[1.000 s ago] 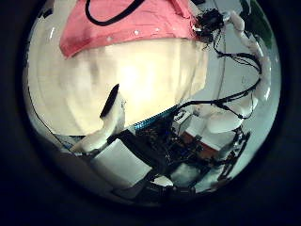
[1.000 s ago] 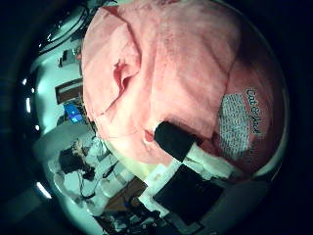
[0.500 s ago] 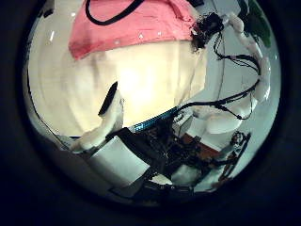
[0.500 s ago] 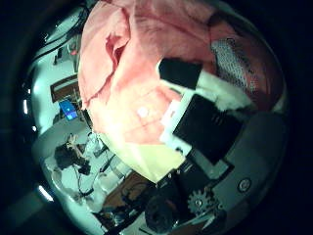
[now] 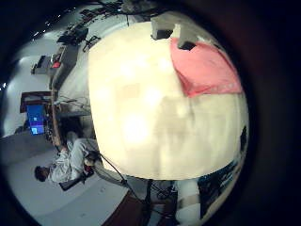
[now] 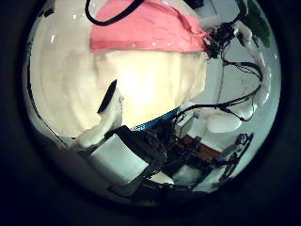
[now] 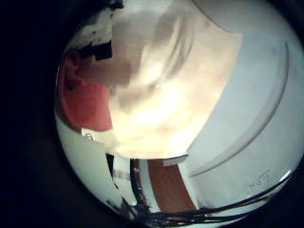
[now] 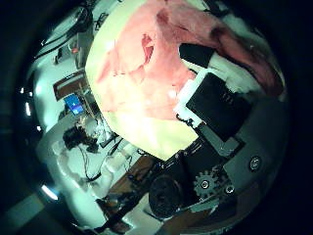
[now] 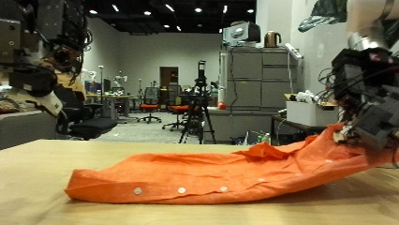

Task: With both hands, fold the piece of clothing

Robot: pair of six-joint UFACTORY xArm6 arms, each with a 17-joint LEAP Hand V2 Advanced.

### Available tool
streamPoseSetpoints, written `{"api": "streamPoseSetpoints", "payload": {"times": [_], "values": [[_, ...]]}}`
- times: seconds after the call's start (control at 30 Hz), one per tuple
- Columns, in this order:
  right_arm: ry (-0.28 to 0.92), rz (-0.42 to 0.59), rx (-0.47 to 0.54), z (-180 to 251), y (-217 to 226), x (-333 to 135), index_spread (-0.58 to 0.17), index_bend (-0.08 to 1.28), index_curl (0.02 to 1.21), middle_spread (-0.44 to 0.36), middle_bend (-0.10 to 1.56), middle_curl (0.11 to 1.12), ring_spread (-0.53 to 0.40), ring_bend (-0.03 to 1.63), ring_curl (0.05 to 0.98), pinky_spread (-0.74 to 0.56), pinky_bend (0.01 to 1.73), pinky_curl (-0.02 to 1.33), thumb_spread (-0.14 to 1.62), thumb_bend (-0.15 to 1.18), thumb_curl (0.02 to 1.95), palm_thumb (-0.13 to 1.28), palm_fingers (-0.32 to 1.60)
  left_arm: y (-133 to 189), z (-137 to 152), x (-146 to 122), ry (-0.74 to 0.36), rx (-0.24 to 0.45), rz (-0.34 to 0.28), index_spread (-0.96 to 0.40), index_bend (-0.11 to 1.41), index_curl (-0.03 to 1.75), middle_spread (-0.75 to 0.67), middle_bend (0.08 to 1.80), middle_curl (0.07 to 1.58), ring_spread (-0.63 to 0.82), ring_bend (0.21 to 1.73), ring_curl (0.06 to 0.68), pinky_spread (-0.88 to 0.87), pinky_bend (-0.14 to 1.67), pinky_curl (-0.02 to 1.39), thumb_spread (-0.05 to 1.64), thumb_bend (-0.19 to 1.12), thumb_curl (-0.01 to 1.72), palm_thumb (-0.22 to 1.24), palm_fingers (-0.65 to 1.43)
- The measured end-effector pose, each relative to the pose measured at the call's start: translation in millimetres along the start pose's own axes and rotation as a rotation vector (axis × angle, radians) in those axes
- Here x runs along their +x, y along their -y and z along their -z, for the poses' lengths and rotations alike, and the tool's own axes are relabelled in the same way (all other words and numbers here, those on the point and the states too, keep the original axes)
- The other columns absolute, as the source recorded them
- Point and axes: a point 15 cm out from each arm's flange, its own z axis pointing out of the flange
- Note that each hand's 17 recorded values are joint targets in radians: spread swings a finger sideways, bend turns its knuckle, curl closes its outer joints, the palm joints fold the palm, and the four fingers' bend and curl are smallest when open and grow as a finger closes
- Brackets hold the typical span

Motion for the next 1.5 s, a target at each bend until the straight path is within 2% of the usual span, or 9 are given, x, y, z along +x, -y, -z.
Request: {"api": "streamPoseSetpoints", "payload": {"times": [0.13, 0.3, 0.4, 0.7, 0.8, 1.1, 1.5], "values": [[-0.027, 0.033, 0.04, 21.1, -3.5, -17.6, -0.213, 1.18, 0.69, -0.089, 1.31, 0.68, -0.176, 1.43, 0.599, -0.21, 1.35, 0.63, 0.88, 0.14, 0.77, 1.15, 1.19, -2.2, -1.0, -3.0, -0.002, 0.0, 0.005, 0.03, 0.17, 0.33, 0.15, 0.19, 0.34, 0.3, 0.51, 0.206, 0.3, 0.29, 0.32, 1.07, -0.02, 0.36, 0.56, 0.19], [-0.085, 0.124, 0.107, 54.7, -2.8, -72.4, -0.208, 1.19, 0.69, -0.092, 1.32, 0.67, -0.175, 1.43, 0.606, -0.2, 1.33, 0.66, 0.88, 0.13, 0.83, 1.15, 1.18, -12.5, -0.8, -15.3, -0.014, 0.005, 0.027, 0.03, 0.17, 0.33, 0.15, 0.19, 0.34, 0.3, 0.51, 0.205, 0.3, 0.3, 0.32, 1.07, -0.02, 0.36, 0.56, 0.19], [-0.111, 0.183, 0.118, 60.2, -2.0, -105.4, -0.207, 1.2, 0.69, -0.093, 1.33, 0.67, -0.173, 1.43, 0.608, -0.2, 1.32, 0.68, 0.88, 0.12, 0.86, 1.14, 1.19, -17.2, -2.2, -14.2, -0.023, 0.008, 0.029, 0.03, 0.17, 0.33, 0.15, 0.19, 0.33, 0.29, 0.51, 0.206, 0.29, 0.3, 0.32, 1.07, -0.02, 0.36, 0.56, 0.18], [-0.173, 0.312, 0.139, 58.6, -0.8, -203.0, -0.204, 1.2, 0.68, -0.093, 1.34, 0.65, -0.171, 1.44, 0.611, -0.2, 1.29, 0.72, 0.89, 0.1, 0.94, 1.13, 1.19, -36.9, 0.4, -23.0, -0.023, 0.021, 0.052, 0.02, 0.17, 0.34, 0.15, 0.18, 0.33, 0.29, 0.52, 0.207, 0.28, 0.3, 0.32, 1.07, -0.02, 0.35, 0.56, 0.18], [-0.184, 0.338, 0.152, 58.7, -1.3, -221.6, -0.204, 1.2, 0.68, -0.093, 1.34, 0.65, -0.171, 1.44, 0.61, -0.2, 1.28, 0.73, 0.89, 0.1, 0.97, 1.13, 1.19, -40.7, -0.2, -23.2, -0.028, 0.022, 0.059, 0.02, 0.17, 0.34, 0.15, 0.18, 0.33, 0.29, 0.52, 0.208, 0.28, 0.3, 0.32, 1.07, -0.02, 0.35, 0.56, 0.18], [-0.217, 0.429, 0.27, 60.5, 7.4, -307.1, -0.202, 1.2, 0.68, -0.092, 1.34, 0.64, -0.173, 1.44, 0.608, -0.22, 1.25, 0.76, 0.89, 0.08, 1.03, 1.13, 1.19, -48.3, 2.9, -22.0, -0.024, 0.033, 0.064, 0.01, 0.18, 0.34, 0.15, 0.19, 0.32, 0.29, 0.52, 0.209, 0.28, 0.31, 0.32, 1.07, -0.02, 0.35, 0.56, 0.18], [-0.23, 0.579, 0.364, 37.9, 8.8, -412.0, -0.204, 1.2, 0.67, -0.091, 1.34, 0.63, -0.174, 1.44, 0.603, -0.22, 1.22, 0.8, 0.87, 0.03, 1.1, 1.13, 1.21, -63.4, -5.8, -27.9, -0.032, 0.032, 0.084, 0.0, 0.18, 0.35, 0.15, 0.18, 0.32, 0.29, 0.52, 0.207, 0.29, 0.32, 0.32, 1.07, -0.02, 0.35, 0.56, 0.18]]}}
